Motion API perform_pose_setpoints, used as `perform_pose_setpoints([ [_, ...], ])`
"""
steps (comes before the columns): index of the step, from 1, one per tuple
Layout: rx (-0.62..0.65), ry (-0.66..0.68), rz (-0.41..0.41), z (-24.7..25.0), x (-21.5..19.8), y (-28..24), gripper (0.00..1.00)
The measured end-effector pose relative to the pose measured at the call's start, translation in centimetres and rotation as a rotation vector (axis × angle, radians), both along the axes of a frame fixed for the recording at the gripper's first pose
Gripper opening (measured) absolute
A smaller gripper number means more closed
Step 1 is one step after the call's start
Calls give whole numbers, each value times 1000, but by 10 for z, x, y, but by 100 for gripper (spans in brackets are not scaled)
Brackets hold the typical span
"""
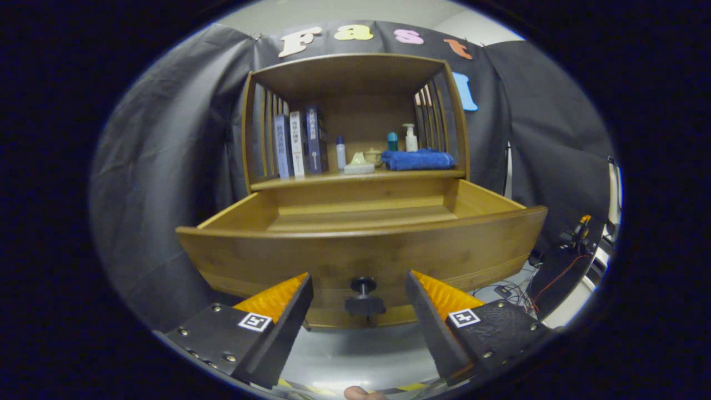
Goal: Pull open the drawer, take out the items inside it, and place them on the countertop above the cabinet.
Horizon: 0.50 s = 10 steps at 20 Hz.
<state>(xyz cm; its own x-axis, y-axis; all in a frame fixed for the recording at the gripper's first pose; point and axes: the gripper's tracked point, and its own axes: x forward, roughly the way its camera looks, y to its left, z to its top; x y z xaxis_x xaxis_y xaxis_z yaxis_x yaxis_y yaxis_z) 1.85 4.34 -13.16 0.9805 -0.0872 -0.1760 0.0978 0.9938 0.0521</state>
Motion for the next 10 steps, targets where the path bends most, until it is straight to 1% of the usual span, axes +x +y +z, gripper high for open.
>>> perform_pose_setpoints([
  [4,24,28,0,-19,24,-1,100],
  [5,43,14,-4,-21,31,-1,100],
  [8,10,-15,-8,-20,27,3,99],
  [10,20,-16,-9,-23,29,6,99],
])
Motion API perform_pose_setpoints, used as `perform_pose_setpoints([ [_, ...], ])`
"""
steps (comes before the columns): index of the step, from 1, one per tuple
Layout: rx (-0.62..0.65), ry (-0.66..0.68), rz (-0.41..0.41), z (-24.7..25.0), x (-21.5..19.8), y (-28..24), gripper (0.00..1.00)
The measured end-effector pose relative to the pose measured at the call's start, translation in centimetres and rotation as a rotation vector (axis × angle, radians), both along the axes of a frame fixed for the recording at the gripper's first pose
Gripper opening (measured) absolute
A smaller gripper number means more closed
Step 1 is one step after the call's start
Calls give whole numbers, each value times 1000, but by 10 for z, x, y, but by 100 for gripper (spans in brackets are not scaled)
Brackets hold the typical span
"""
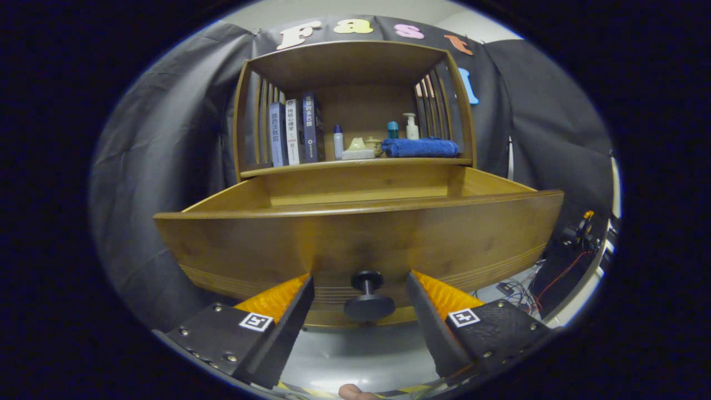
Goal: Pull open the drawer, take out the items inside it, and place them on the countertop above the cabinet.
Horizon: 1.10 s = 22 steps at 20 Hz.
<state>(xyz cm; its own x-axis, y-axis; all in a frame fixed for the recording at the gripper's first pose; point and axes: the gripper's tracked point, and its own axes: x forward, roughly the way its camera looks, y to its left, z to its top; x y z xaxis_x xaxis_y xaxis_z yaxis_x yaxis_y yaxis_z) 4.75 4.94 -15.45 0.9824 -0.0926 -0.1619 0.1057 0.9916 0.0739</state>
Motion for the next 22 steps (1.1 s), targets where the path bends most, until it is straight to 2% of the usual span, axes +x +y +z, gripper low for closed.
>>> perform_pose_setpoints([
  [3,28,-16,0,1,4,4,99],
  [9,2,-45,-7,3,24,11,99],
  [18,-15,-58,-5,13,77,9,99],
  [22,-33,-104,-20,23,111,10,99],
])
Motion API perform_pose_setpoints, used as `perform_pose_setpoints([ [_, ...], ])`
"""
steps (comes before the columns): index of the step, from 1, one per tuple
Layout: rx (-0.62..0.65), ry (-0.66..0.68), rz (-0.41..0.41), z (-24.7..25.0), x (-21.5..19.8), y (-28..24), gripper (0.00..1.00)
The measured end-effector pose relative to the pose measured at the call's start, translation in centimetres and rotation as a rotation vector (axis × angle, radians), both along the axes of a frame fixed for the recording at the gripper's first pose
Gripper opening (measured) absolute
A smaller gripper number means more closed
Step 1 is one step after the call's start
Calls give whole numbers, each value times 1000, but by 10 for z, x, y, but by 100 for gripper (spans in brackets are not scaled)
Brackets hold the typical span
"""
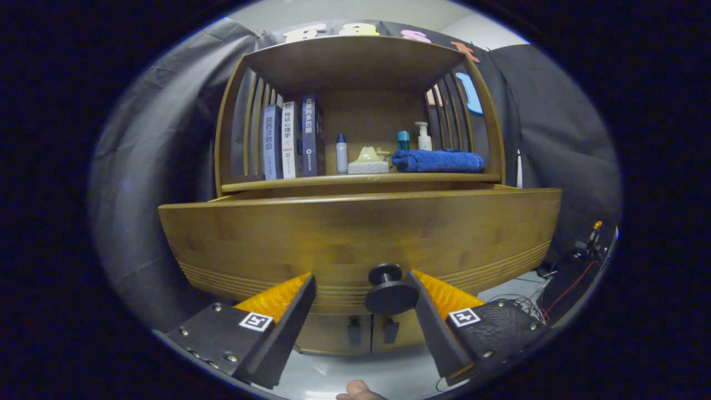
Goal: Pull open the drawer, take out the items inside it, and place them on the countertop above the cabinet.
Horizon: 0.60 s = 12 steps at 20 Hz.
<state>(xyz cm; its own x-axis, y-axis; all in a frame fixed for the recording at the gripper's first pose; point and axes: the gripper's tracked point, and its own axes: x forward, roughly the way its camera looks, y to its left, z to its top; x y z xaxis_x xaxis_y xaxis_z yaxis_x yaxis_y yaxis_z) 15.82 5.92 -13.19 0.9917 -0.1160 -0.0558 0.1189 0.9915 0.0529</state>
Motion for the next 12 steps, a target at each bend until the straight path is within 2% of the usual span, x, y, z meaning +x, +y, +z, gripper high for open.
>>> perform_pose_setpoints([
  [6,35,20,4,1,40,-2,99],
  [12,15,-83,16,5,72,-5,99],
])
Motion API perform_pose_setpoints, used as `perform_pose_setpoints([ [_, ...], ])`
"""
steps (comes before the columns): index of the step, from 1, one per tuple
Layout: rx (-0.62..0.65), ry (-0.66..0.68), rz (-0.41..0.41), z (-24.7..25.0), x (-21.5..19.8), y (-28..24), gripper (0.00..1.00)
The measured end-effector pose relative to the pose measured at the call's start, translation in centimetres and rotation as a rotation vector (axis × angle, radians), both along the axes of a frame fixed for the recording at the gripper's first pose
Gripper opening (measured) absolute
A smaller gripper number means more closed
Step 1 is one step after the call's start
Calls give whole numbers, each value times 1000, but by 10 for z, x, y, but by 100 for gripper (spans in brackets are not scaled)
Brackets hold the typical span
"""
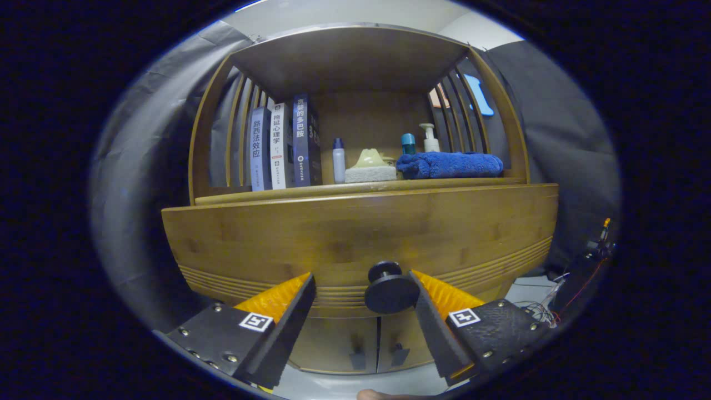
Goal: Pull open the drawer, take out the items inside it, and place them on the countertop above the cabinet.
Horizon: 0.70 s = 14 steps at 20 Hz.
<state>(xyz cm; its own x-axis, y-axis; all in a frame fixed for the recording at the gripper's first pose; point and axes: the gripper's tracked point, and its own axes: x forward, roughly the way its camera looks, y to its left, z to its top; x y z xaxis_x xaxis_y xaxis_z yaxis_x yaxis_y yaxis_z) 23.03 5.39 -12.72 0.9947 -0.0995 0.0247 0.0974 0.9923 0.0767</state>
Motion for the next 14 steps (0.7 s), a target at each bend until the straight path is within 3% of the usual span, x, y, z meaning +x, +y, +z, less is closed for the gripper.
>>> perform_pose_setpoints([
  [4,8,-79,4,2,20,-1,99],
  [14,-14,-107,4,3,43,-3,99],
])
